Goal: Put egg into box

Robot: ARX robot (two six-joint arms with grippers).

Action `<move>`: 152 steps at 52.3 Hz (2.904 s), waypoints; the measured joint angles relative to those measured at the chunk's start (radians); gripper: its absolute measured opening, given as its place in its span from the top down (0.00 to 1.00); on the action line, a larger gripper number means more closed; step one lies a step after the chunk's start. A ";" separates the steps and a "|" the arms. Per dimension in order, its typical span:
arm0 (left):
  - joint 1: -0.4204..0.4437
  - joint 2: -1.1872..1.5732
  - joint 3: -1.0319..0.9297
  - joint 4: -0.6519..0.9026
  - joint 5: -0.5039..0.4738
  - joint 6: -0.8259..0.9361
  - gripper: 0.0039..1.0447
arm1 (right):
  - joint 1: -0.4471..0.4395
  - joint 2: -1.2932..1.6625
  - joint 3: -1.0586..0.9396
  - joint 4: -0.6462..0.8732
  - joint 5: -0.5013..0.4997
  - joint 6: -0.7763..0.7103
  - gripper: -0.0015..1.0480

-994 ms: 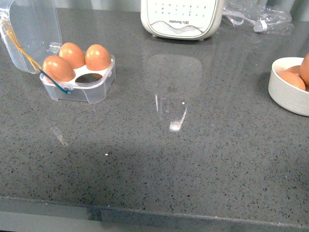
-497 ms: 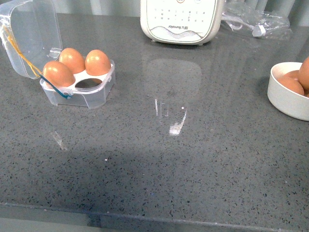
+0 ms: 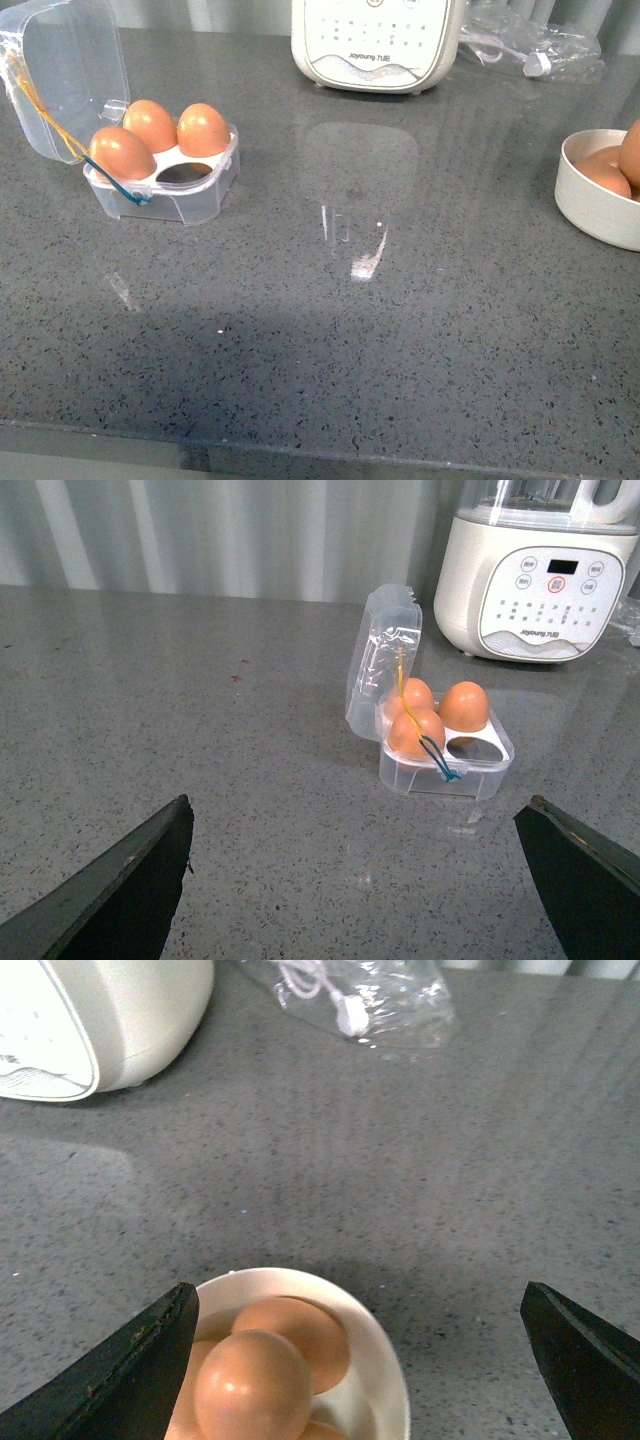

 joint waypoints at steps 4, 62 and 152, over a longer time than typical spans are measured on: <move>0.000 0.000 0.000 0.000 0.000 0.000 0.06 | 0.002 0.008 0.005 -0.016 -0.050 0.000 0.07; 0.000 0.000 0.000 0.000 0.000 0.000 0.06 | -0.029 0.105 -0.080 0.098 -0.182 -0.003 0.07; 0.000 0.000 0.000 0.000 0.000 0.000 0.06 | 0.639 0.314 0.308 0.091 -0.407 -0.145 0.54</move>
